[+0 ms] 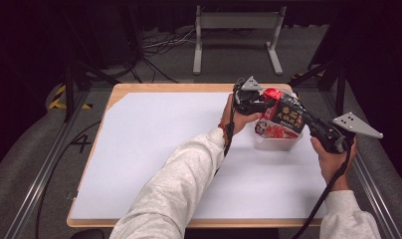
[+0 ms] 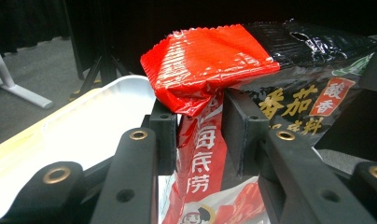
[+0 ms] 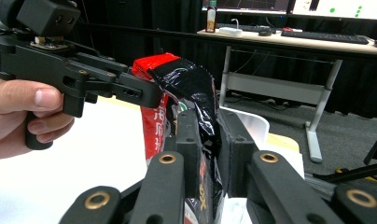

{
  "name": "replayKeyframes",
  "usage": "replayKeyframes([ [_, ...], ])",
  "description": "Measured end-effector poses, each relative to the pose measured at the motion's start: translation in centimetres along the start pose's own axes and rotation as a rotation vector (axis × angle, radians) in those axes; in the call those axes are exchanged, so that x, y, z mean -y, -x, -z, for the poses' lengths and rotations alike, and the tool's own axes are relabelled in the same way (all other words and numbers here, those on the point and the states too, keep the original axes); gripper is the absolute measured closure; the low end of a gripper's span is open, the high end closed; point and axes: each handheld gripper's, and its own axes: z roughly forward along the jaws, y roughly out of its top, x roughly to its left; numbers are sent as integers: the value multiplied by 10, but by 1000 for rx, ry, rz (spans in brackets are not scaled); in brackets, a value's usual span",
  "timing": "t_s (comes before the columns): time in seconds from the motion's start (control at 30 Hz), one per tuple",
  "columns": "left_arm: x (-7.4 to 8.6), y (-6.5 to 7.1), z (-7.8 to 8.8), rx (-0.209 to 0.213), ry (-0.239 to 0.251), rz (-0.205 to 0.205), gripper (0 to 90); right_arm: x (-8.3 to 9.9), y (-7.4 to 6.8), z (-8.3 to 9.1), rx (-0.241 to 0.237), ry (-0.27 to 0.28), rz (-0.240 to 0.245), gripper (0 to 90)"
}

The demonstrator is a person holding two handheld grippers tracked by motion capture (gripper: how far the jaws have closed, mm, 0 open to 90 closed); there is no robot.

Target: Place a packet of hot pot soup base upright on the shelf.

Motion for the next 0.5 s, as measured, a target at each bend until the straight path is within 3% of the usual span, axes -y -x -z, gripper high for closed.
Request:
replayKeyframes([
  [0.5, 0, 2, 17, -15, -32, -41, 619, -4, -7, -2, 5, -26, 23, 720],
])
